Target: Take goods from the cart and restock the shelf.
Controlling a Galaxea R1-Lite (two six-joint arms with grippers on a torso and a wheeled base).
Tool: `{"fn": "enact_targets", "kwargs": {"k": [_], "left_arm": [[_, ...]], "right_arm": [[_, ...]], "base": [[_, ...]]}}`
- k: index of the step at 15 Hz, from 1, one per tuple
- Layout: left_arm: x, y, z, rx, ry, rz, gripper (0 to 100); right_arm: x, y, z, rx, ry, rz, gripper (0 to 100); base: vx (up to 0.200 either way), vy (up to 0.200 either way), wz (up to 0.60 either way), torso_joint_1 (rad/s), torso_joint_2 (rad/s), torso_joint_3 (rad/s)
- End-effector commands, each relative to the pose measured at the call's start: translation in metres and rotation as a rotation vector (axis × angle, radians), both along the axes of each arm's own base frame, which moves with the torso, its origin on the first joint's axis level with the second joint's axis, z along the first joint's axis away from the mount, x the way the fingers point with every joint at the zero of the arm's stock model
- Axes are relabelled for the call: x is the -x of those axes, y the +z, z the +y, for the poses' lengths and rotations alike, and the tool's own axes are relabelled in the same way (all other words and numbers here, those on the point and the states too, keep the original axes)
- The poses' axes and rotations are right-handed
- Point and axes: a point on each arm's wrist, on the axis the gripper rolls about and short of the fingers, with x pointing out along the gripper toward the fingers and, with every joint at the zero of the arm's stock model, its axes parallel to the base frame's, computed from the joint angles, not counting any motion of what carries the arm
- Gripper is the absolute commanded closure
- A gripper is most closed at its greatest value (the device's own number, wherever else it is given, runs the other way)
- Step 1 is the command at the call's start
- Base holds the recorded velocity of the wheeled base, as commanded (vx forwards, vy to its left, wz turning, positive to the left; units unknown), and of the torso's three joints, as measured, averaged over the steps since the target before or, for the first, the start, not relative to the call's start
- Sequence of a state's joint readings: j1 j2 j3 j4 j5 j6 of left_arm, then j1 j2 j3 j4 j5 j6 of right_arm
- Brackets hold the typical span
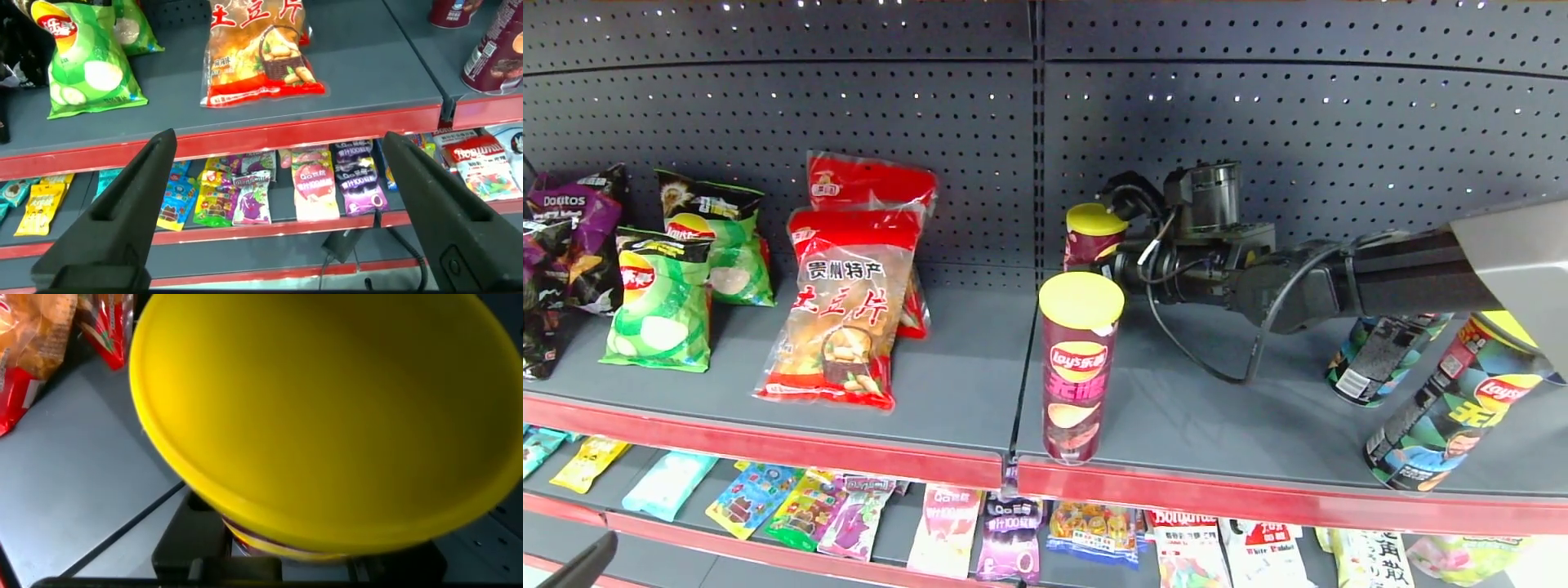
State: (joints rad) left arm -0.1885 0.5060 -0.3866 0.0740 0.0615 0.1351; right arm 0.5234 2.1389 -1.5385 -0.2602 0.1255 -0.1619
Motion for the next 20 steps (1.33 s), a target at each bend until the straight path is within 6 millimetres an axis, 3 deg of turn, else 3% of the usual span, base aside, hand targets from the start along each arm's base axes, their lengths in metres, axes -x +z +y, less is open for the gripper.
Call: {"fn": "enact_targets", "kwargs": {"k": [1,11,12,18,20], "left_arm": [[-0.001,0.000,0.000,-0.001,0.000,0.004,0],[-0.002,-0.002,0.000,-0.002,-0.002,0.015,0],[-0.002,-0.002,0.000,-0.001,-0.001,0.015,0],[-0.002,-0.002,0.000,0.012,0.000,0.020,0],[-0.003,-0.002,-0.001,0.013,-0.005,0.022,0]], "right_arm": [[0.000,-0.002,0.000,0.004,0.002,0.007,100],[0.007,-0.007,0.001,0.023,0.006,0.029,100],[0.007,-0.007,0.001,0.023,0.006,0.029,0],[0.009,-0.005,0.002,0.020,0.006,0.024,0],[0.018,0.002,-0.004,0.024,-0.007,0.020,0]], "base": [[0.000,0.000,0.00,0.000,0.00,0.000],[0.000,0.000,0.00,0.000,0.00,0.000],[0.000,0.000,0.00,0.000,0.00,0.000],[0.000,0.000,0.00,0.000,0.00,0.000],[0.000,0.000,0.00,0.000,0.00,0.000]]}}
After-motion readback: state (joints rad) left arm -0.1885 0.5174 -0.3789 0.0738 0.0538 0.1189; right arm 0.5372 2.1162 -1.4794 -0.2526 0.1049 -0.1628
